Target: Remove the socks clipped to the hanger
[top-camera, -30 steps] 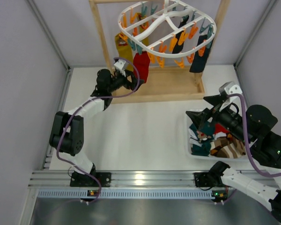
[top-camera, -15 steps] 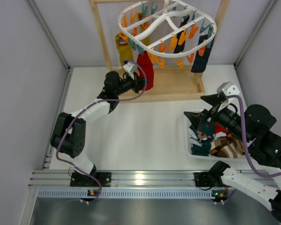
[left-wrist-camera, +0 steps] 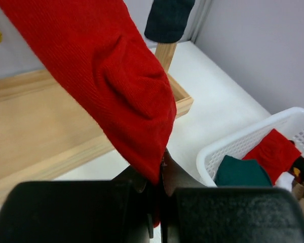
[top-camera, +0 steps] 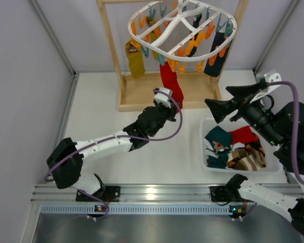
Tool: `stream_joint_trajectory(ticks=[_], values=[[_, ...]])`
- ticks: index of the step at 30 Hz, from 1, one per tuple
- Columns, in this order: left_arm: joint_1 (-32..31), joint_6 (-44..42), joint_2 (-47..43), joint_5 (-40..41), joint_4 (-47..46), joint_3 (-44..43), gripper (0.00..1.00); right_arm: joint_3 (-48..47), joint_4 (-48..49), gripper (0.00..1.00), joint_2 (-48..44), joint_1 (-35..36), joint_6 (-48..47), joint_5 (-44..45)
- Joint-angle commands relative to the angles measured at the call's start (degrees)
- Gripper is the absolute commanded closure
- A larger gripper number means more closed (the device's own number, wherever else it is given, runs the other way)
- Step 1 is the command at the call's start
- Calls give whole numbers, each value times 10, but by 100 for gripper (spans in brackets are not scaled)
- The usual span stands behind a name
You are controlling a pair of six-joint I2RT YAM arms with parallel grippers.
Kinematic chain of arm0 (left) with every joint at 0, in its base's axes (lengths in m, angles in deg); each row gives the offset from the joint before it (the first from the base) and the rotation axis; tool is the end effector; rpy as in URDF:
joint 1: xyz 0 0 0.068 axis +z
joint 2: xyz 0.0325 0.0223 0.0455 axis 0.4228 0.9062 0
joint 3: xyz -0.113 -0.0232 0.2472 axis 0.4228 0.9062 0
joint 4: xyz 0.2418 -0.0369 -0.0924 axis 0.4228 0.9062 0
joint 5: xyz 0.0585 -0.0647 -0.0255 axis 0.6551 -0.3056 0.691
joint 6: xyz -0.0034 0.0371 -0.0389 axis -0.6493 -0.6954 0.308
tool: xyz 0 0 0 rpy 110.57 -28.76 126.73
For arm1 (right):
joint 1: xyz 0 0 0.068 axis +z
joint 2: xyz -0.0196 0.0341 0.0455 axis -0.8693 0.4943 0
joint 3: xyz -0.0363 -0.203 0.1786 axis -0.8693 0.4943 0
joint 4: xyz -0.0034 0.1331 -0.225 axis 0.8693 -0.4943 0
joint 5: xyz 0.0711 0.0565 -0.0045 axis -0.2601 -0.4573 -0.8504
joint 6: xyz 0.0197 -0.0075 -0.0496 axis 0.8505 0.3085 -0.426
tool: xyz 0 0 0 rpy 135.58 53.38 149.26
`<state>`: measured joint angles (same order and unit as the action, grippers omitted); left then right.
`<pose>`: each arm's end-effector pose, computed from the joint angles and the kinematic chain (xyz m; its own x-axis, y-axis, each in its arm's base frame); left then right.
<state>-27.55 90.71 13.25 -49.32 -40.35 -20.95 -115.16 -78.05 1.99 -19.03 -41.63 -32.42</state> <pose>0.2141 -0.2640 0.3186 -0.1253 -0.2133 -0.9689 0.5904 0.7688 -0.2456 0.0789 0.0666 0.4986 -0.0181 0.1186 -0.9928 -0.6148 0.7817 0.1046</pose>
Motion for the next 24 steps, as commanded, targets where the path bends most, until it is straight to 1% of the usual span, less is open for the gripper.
stream_joint_trajectory(ticks=[1,2,3,4,5,6,7,8,9,10,11,13,14,15,18,19,23,24], values=[[-53,-25,35,163,29,-43,100,-70,-2,6,11,-5,17,69],[-68,-48,52,181,31,-52,100,-117,-20,6,35,-4,16,81],[-94,-55,62,199,50,-65,100,-142,-60,6,52,-5,14,96],[-104,-57,72,217,68,-98,100,-167,-78,6,68,-5,8,100],[-112,-50,94,247,89,-119,100,-214,-94,6,102,-5,5,103],[-125,-49,105,258,127,-137,100,-237,-111,6,119,-6,-3,107],[-132,-50,116,272,136,-166,100,-286,-144,6,137,-4,-4,111],[-140,-68,135,309,140,-177,100,-310,-165,7,176,-5,-6,118],[-157,-79,146,329,140,-187,100,-335,-181,7,196,-5,-10,122],[-173,-106,165,373,140,-208,100,-377,-214,9,233,-5,-11,124],[-173,-118,175,394,140,-219,100,-395,-227,10,252,-5,-11,124],[-194,-132,202,439,140,-250,100,-421,-246,11,292,-5,-26,120],[-199,-165,210,453,140,-261,100,-423,-247,11,302,-5,-29,125],[-209,-176,218,472,139,-270,100,-424,-244,11,310,-5,-38,147],[-221,-209,246,485,139,-301,100,-451,-252,17,348,-5,-41,176],[-224,-214,257,486,139,-312,100,-468,-255,21,359,-4,-42,184],[-233,-220,271,487,140,-325,100,-470,-241,22,395,2,-53,246],[-236,-220,273,485,140,-326,100,-469,-239,23,401,3,-77,269]])
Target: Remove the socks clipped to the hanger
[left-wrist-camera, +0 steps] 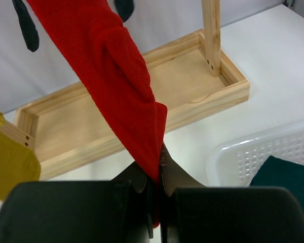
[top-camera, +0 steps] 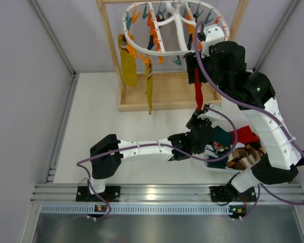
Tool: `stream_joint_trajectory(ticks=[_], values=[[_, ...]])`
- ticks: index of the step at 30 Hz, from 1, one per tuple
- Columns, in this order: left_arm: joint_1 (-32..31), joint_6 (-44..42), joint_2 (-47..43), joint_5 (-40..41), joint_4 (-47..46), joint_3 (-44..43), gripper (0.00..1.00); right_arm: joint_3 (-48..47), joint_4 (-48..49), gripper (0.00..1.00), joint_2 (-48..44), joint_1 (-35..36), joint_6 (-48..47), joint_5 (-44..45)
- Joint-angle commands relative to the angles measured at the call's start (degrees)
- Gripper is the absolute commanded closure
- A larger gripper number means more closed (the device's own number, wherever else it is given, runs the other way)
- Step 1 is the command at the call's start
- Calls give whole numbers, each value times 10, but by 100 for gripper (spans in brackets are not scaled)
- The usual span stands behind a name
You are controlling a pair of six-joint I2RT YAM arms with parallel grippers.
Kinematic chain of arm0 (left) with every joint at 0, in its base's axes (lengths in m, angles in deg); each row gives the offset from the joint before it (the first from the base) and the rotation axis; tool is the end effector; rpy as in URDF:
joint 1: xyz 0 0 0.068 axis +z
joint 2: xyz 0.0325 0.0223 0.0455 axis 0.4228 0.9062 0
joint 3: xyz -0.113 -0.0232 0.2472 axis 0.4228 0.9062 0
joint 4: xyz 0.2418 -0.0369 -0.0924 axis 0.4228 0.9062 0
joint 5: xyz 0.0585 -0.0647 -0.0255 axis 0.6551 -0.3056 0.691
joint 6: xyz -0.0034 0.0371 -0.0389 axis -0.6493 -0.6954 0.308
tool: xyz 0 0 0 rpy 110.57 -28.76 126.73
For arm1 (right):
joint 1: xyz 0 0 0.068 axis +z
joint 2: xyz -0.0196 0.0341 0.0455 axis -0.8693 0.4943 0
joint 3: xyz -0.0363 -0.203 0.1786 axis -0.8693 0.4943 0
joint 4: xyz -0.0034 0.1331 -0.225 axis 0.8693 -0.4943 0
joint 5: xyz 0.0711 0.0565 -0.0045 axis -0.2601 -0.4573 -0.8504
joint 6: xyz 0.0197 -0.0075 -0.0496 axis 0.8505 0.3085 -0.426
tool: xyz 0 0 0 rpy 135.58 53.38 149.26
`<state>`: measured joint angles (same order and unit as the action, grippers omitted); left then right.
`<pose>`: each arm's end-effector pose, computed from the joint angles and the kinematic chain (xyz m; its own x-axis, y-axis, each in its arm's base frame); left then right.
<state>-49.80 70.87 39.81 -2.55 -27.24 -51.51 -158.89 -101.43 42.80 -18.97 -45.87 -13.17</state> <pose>0.1471 -0.4217 0.3082 -0.0101 0.2255 -0.9742 0.2220 0.9504 0.2177 0.1986 0.1568 0.5466 -0.2294 -0.1687 -0.9586 -0.3264 0.9412 -0.0875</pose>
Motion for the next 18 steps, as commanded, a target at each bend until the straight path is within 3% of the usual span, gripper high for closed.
stream_joint_trajectory(ticks=[1,6,18], values=[[-14,-21,9,16,9,-24,100,-34,-5,23,-1,2,-38,85],[-16,-21,17,9,9,-35,100,-36,1,25,38,3,-53,119],[-17,-6,30,3,9,-36,100,-21,71,30,90,13,-76,95]])
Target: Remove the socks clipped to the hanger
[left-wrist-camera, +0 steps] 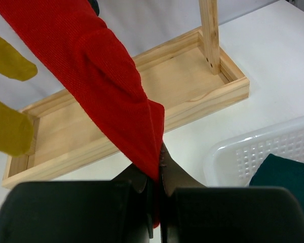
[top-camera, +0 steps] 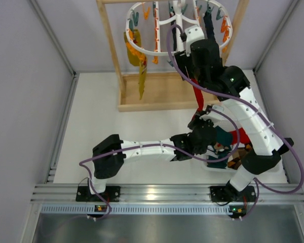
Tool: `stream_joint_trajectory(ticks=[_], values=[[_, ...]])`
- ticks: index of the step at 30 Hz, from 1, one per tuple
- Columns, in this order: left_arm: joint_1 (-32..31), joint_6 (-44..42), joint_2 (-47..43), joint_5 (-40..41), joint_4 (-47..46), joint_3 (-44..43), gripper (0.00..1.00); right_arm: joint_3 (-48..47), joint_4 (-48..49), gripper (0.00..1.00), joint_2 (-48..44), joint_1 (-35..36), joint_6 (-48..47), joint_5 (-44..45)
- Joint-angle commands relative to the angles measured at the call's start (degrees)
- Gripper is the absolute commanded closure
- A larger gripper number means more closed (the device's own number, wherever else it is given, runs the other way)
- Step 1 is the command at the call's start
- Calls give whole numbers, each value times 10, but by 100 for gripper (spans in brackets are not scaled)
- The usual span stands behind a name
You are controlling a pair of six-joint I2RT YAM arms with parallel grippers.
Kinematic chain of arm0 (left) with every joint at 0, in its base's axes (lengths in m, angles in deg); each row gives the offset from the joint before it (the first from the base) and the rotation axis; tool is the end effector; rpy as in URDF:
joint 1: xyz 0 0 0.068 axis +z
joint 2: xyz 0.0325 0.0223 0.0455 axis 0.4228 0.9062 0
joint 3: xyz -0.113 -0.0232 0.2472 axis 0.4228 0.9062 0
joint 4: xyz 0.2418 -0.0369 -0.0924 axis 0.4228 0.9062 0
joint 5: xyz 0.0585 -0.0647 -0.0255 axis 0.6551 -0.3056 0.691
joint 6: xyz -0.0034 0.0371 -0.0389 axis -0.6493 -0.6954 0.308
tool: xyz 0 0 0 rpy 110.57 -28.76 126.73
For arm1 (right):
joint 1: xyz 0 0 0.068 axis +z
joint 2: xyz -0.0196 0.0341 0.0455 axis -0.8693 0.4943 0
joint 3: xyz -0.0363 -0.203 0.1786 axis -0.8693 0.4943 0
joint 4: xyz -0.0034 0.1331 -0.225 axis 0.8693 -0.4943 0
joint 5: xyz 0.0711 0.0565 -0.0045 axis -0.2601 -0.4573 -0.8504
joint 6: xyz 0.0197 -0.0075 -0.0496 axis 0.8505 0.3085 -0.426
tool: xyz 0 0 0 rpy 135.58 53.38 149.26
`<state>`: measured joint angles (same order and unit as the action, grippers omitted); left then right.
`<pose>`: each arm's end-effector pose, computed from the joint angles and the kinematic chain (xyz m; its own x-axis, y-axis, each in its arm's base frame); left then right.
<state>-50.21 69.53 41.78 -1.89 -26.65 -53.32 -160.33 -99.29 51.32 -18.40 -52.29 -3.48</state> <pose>0.1463 -0.4303 0.3033 -0.0078 0.2603 -0.9655 0.2187 0.9426 0.2523 0.2432 0.1931 0.5190 -0.2614 -0.3312 -0.9066 -0.2175 0.9354 -0.2790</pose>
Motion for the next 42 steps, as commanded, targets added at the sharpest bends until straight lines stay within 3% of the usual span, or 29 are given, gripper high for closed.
stream_joint_trajectory(ticks=[1,9,20,29,33,38,42], values=[[-13,7,9,-3,3,-17,100,-1,59,30,7,7,-15,-1],[-13,10,-14,-1,3,0,100,26,139,29,26,8,-42,91],[-14,15,-29,-5,2,10,100,93,205,42,15,23,-51,150],[-14,18,-29,-10,2,19,100,147,275,83,-26,34,-67,167],[-14,31,-36,-22,2,39,100,157,286,87,-37,35,-64,163],[-14,64,-72,-36,3,78,100,159,278,83,-41,36,-57,148],[-14,110,-140,-122,7,129,100,180,266,57,-62,35,-40,120]])
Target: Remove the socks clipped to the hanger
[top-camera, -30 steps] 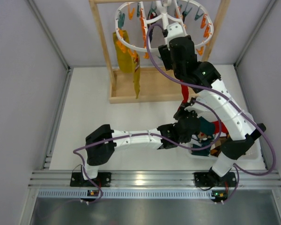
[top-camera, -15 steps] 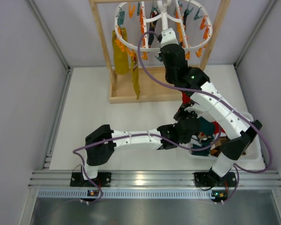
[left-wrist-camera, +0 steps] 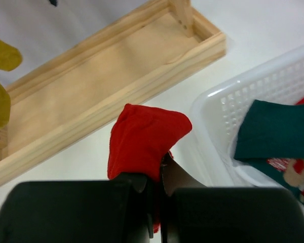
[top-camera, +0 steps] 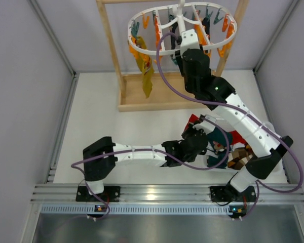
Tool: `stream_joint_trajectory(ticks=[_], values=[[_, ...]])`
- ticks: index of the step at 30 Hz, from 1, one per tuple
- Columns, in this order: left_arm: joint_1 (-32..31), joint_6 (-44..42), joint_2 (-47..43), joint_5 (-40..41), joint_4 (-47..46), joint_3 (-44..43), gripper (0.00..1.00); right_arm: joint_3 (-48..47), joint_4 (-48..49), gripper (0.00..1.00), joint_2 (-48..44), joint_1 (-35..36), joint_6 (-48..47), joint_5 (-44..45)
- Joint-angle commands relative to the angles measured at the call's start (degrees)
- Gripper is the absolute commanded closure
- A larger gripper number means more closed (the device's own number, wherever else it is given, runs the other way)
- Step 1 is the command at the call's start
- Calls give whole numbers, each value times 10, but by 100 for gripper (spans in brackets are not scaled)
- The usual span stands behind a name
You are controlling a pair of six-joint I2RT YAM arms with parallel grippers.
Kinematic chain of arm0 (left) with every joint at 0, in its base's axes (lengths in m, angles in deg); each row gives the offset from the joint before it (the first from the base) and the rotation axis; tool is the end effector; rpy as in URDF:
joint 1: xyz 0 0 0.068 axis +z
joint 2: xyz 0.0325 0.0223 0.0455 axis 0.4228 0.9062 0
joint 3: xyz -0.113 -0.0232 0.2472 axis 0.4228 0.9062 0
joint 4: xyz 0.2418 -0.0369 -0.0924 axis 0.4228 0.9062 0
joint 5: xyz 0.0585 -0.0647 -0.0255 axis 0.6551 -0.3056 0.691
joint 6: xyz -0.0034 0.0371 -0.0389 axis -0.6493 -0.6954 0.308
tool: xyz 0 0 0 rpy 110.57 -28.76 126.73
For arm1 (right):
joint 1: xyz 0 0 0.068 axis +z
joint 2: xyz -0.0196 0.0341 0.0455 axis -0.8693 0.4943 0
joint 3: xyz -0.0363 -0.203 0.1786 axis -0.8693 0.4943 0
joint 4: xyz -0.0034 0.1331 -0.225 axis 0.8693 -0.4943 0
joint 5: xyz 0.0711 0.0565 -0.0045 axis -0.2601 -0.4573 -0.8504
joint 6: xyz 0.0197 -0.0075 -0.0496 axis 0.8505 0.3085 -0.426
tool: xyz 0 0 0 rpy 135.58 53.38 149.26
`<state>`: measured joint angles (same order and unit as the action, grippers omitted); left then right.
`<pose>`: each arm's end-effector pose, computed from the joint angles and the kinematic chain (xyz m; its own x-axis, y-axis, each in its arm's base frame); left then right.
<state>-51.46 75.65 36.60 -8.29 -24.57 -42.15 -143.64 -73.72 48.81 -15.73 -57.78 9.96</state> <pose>0.1284 -0.4068 0.2719 -0.0572 0.2914 -0.9549 0.3508 0.9013 0.2540 0.2584 0.2194 0.4918 -0.1316 -0.3056 -0.9430 -0.0108 0.9517 -0.3068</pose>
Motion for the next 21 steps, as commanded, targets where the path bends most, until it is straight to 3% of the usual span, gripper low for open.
stream_joint_trajectory(ticks=[1,8,12,21], values=[[-1,54,-113,-101,-14,37,100,23,6,50,-43,9,18,-20],[1,72,-166,-244,-16,95,100,100,-56,10,-158,8,59,-67],[2,75,-178,-319,-16,112,100,152,-89,1,-232,5,88,-68],[3,80,-163,-454,-16,83,100,254,-161,0,-445,3,157,-45]])
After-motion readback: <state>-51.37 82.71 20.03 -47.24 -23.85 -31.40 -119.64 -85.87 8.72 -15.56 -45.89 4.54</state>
